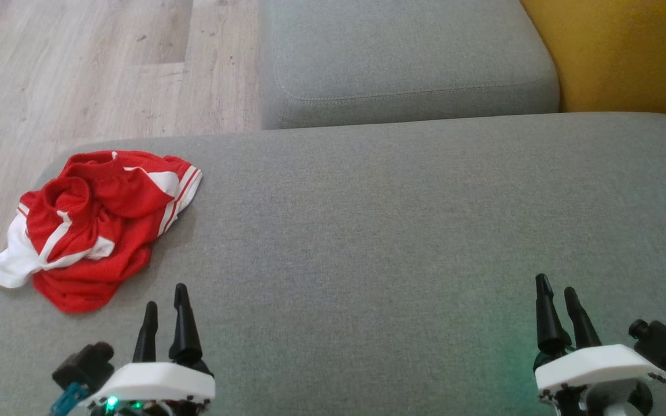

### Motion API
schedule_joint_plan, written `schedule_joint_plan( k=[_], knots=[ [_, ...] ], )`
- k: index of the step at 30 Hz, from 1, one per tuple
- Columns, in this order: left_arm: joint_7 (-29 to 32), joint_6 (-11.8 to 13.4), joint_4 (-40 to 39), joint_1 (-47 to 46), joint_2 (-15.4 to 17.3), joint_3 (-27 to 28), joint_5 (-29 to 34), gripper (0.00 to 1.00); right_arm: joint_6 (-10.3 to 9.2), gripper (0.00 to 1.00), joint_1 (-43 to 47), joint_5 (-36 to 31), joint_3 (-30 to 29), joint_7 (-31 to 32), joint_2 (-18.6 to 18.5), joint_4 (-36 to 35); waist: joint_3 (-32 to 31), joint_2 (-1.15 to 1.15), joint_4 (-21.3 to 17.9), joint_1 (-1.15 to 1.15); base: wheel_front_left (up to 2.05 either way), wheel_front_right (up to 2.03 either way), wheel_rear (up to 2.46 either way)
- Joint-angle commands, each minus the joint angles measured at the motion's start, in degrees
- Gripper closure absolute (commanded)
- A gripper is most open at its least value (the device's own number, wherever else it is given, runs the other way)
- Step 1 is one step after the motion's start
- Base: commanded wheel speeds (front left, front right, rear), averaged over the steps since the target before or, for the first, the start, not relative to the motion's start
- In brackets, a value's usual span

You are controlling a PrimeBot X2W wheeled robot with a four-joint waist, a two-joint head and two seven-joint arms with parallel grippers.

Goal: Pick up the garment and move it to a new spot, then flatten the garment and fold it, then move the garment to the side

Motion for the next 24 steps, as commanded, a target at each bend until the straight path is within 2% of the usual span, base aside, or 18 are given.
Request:
schedule_joint_plan(
  k=[1,24],
  knots=[
    [-1.05,0.33,-1.78,-2.35,0.56,0.26,2.19,0.00,-0.03,0.00,-1.82,-2.21,1.14,-1.08,-0.52,-1.88,-0.05,0.00,0.01,0.00,0.00,0.00,0.00],
    [-5.08,2.94,-1.72,-2.28,0.67,-2.99,20.25,0.00,-0.03,0.00,-1.78,-20.58,5.04,-5.14,-0.63,-1.12,-1.50,0.00,-0.28,0.00,0.00,0.00,0.00]
  ],
)
